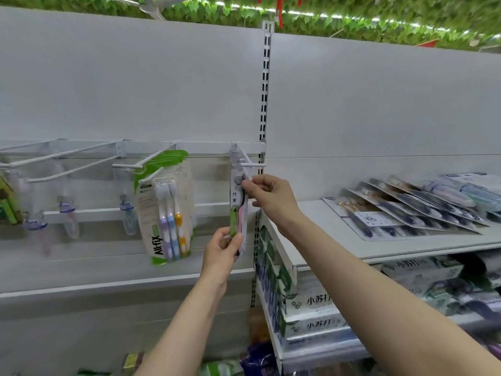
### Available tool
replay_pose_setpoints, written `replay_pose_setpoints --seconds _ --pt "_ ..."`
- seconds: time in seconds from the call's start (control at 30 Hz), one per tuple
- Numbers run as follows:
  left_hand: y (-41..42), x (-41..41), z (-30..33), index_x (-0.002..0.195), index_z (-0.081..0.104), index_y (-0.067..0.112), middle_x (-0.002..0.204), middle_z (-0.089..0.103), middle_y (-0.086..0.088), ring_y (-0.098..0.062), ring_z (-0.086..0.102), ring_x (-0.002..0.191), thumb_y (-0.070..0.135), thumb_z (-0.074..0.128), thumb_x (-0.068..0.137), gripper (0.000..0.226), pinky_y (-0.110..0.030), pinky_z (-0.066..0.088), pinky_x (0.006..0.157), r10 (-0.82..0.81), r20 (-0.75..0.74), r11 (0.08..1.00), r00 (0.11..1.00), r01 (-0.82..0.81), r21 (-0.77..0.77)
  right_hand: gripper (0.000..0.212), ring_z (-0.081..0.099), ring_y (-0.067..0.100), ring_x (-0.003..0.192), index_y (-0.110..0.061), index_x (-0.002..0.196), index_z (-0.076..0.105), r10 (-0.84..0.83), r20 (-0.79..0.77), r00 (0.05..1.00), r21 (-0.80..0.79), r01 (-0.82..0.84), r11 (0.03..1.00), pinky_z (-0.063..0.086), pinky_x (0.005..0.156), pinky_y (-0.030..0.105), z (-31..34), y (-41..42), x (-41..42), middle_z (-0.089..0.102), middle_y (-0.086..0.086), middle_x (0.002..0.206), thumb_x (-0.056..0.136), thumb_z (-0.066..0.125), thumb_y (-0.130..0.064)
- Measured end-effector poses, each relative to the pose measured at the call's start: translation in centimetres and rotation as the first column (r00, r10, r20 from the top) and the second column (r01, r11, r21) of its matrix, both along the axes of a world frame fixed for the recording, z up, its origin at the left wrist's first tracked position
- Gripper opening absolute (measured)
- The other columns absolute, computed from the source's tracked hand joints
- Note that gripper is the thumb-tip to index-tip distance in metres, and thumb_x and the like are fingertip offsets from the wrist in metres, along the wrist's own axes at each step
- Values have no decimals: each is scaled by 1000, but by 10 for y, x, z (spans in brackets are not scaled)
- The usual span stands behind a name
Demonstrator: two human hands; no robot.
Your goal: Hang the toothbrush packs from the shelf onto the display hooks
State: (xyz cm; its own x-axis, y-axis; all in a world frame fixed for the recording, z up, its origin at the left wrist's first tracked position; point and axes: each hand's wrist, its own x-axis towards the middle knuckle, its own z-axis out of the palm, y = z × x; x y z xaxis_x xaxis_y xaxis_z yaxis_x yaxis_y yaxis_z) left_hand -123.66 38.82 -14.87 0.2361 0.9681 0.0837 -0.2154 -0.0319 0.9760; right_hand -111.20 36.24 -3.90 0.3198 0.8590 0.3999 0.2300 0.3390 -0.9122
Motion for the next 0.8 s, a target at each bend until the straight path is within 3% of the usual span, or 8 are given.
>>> replay_pose_setpoints --seconds 0.1,0.17,0.27,0.37,0.5,0.57,0.7,0.8 --pt "-9 0 0 117 59 18 106 69 -2 -14 62 97 22 62 96 21 -30 49 88 22 -103 1000 994 -23 -7 13 69 17 86 -18 93 73 -29 61 998 -104 35 994 55 75 32 -14 -6 6 74 4 90 91 72 -31" --pt "-17 -5 1 127 55 17 124 63 -1 -16 58 110 26 63 96 33 -31 44 94 45 -234 999 971 -42 17 13 66 16 92 -23 94 71 -27 150 988 -203 58 977 57 90 43 -20 -15 14 72 -1 95 92 70 -36" --pt "-32 -12 9 143 44 13 143 51 -6 -24 50 129 34 67 92 60 -39 41 107 99 -455 995 885 -75 71 36 62 21 109 -17 119 66 -16 382 924 -344 158 926 52 100 45 -16 -43 33 67 4 118 93 65 -42" --pt "-53 -12 30 146 40 14 147 49 -9 -28 49 131 36 70 89 68 -45 42 108 176 -605 978 777 -67 199 52 55 26 123 -13 138 55 -7 630 777 -321 269 908 45 104 39 -1 -83 59 58 9 137 97 60 -43" --pt "-98 10 73 141 45 19 138 57 -9 -31 55 124 39 72 85 66 -45 47 101 361 -761 888 539 51 457 55 47 28 132 -16 146 44 28 899 438 -209 372 904 39 101 36 18 -143 104 50 11 144 99 56 -42" --pt "-128 33 93 143 43 21 141 54 -9 -31 52 127 36 74 84 68 -46 45 103 376 -795 847 476 172 504 56 47 28 131 -19 147 43 48 952 302 -168 386 907 40 99 38 25 -177 130 48 9 145 98 57 -41" --pt "-198 93 120 145 39 25 139 53 -10 -30 50 128 39 71 87 68 -47 44 103 446 -826 752 345 357 554 54 45 30 132 -21 145 45 24 983 181 -93 381 920 40 103 41 35 -254 188 49 10 144 97 57 -43" --pt "-253 143 127 146 37 27 137 51 -9 -30 49 126 44 66 89 66 -47 45 101 472 -826 705 307 431 563 55 46 31 130 -19 144 46 -17 986 166 -52 401 915 41 100 40 34 -314 230 50 11 142 98 56 -46"
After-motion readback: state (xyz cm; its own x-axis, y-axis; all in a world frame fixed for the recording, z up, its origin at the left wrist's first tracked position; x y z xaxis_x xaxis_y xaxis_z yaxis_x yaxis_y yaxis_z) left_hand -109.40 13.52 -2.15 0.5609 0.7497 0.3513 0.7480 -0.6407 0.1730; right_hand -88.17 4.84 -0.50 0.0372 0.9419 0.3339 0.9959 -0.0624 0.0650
